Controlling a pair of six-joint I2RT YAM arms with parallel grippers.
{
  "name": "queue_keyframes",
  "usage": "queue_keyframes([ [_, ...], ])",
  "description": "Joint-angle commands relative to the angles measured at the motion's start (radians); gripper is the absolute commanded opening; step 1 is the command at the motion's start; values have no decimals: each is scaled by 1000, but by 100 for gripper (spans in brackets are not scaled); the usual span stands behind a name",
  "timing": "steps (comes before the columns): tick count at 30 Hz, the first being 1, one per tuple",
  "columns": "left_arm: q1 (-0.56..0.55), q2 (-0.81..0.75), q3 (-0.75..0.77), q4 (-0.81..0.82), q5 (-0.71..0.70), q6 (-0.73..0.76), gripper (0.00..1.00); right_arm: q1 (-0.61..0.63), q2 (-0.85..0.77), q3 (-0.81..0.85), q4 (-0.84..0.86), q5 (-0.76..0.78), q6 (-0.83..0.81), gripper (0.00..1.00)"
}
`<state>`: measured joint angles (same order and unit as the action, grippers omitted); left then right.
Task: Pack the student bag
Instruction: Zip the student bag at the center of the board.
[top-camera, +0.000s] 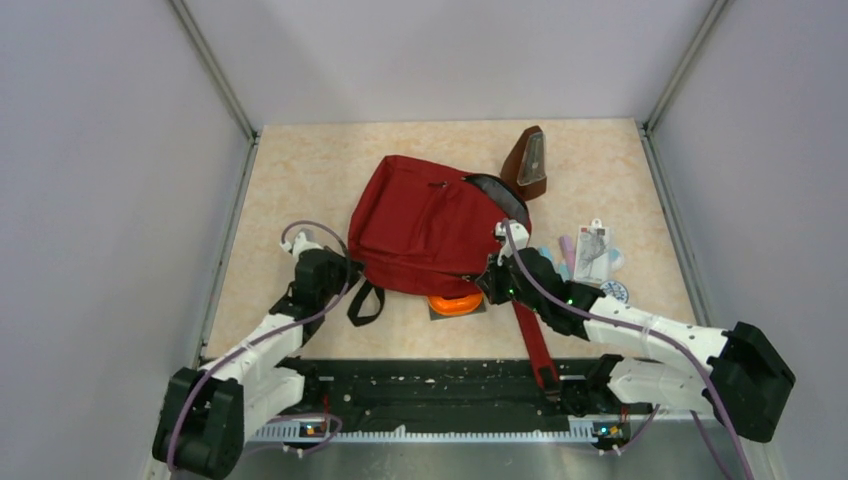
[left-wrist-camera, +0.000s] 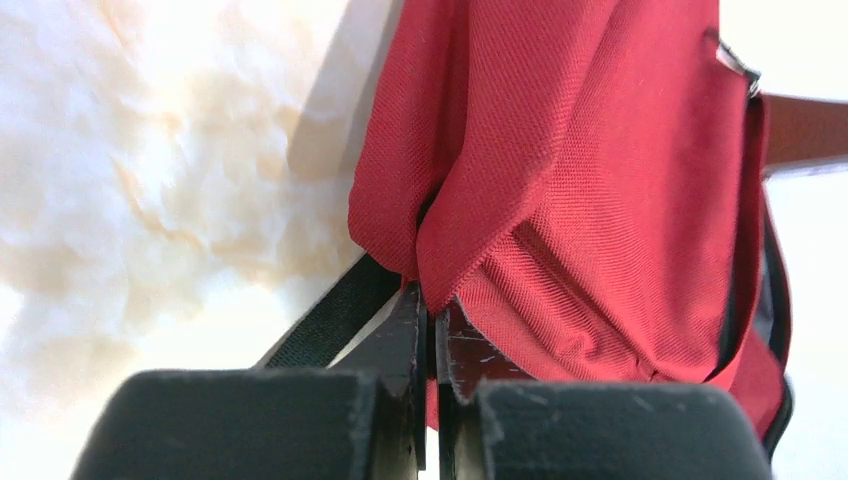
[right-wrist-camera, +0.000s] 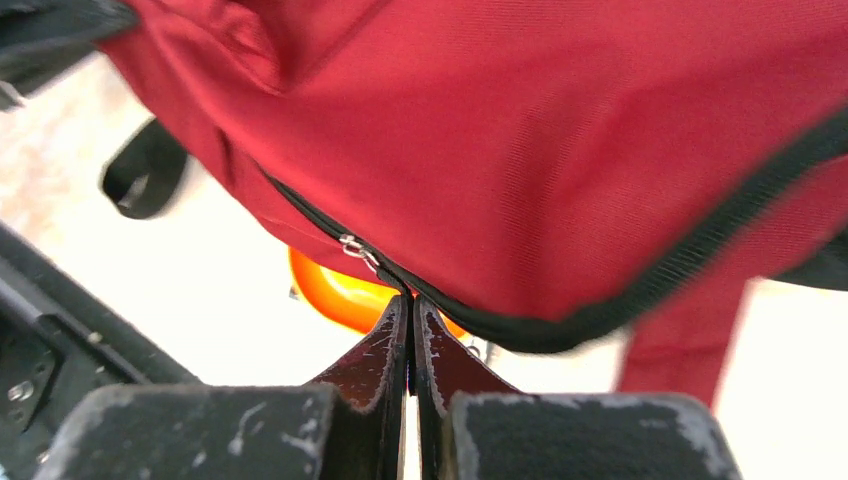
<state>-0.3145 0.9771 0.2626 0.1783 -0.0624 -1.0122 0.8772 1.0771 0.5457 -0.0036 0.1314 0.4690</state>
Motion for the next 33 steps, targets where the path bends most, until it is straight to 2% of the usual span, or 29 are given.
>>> queue_keyframes([
  [1,139,18,99,19,-16,117,0,6,-36,47,-126,211,-42,0],
  [8,352,219,266,80,98,190,0,8,3,44,-122,286,-70,0],
  [13,422,383,419,54,227,258,0,6,22,46,-49,177,-79,0],
  [14,421,395,455,27,255,276,3,6,23,43,-33,147,-80,0],
  [15,421,400,462,20,281,287,11,7,23,39,-19,127,-78,0],
  [18,415,371,435,32,348,341,51,7,27,24,10,99,-65,0],
  [20,393,317,423,-30,296,398,58,6,29,10,41,89,-61,0],
  [22,344,245,414,-107,204,464,60,6,33,7,50,81,-62,0],
  [27,114,44,374,-198,31,622,60,7,32,3,58,73,-67,0],
  [30,-29,-44,321,-114,70,722,60,6,22,4,57,73,-72,0],
  [33,-113,-117,217,70,224,802,63,6,2,4,55,75,-69,0],
])
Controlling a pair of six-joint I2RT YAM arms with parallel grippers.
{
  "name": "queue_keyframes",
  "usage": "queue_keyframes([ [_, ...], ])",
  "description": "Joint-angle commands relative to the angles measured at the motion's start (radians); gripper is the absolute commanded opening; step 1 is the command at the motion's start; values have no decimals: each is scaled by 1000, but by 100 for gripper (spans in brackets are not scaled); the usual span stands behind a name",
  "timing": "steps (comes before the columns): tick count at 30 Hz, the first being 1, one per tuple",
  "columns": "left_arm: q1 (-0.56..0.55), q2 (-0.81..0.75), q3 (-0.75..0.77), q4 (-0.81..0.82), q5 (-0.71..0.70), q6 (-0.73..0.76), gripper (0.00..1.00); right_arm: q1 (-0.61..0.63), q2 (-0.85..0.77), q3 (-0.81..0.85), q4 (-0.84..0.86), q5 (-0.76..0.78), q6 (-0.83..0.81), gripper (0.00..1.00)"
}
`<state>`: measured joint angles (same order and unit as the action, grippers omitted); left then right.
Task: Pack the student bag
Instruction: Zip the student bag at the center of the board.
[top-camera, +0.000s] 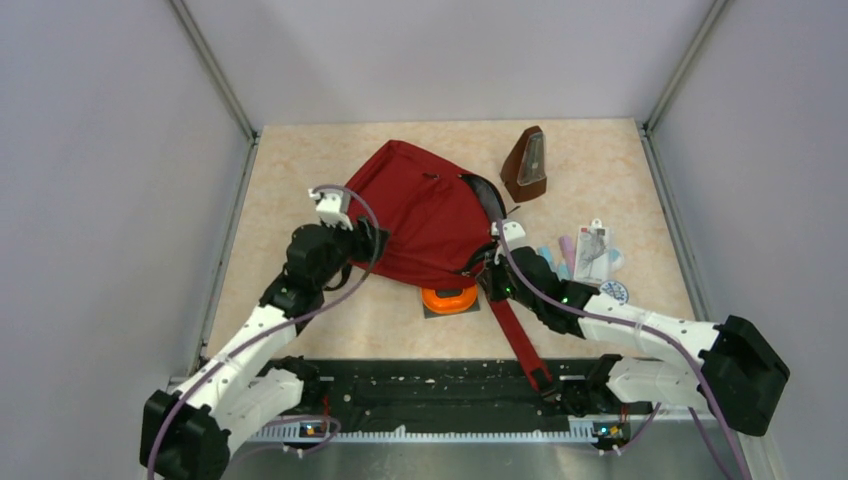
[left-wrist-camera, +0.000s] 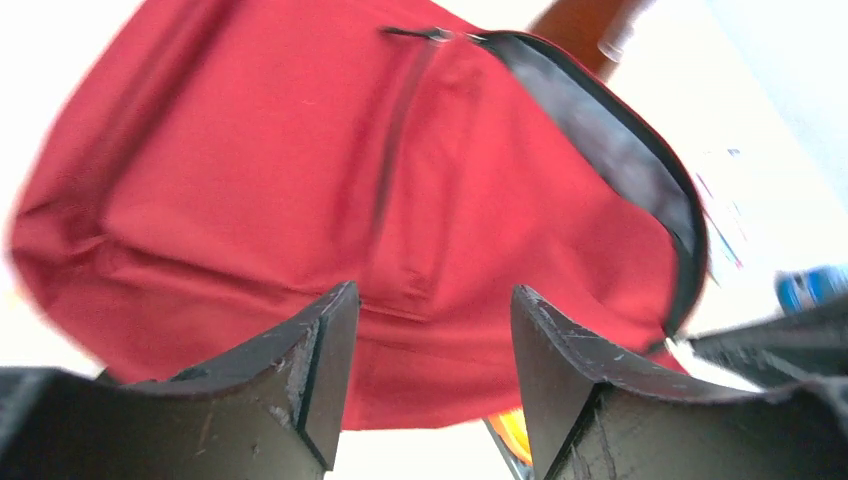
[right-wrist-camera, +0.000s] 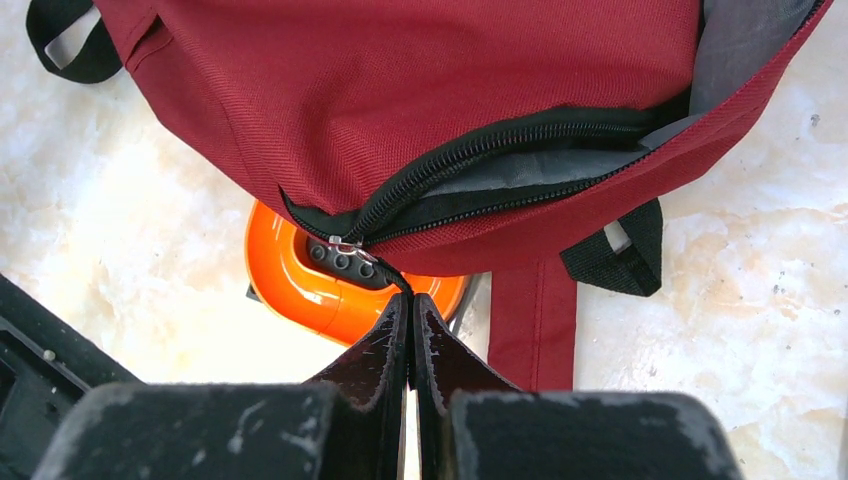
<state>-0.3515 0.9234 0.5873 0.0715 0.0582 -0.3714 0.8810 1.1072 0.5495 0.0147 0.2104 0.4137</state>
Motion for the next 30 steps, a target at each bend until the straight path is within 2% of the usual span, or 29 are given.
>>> queue_keyframes([
  [1,-94,-76,-143,248,144,170,66,3,-35,0,34,-4,-12,0],
  [2,-105,-80,-174,320,191,182,71,3,-41,0,30,-3,-12,0],
  [5,-138,-37,-202,432,264,202,72,3,-55,1,20,3,-9,0],
  [12,-286,178,-47,371,313,305,73,3,-61,3,14,20,15,0],
  [20,-414,408,89,364,301,364,76,3,-79,6,-2,32,25,0],
  [30,-466,533,112,353,183,477,76,3,-136,16,-62,68,3,0],
])
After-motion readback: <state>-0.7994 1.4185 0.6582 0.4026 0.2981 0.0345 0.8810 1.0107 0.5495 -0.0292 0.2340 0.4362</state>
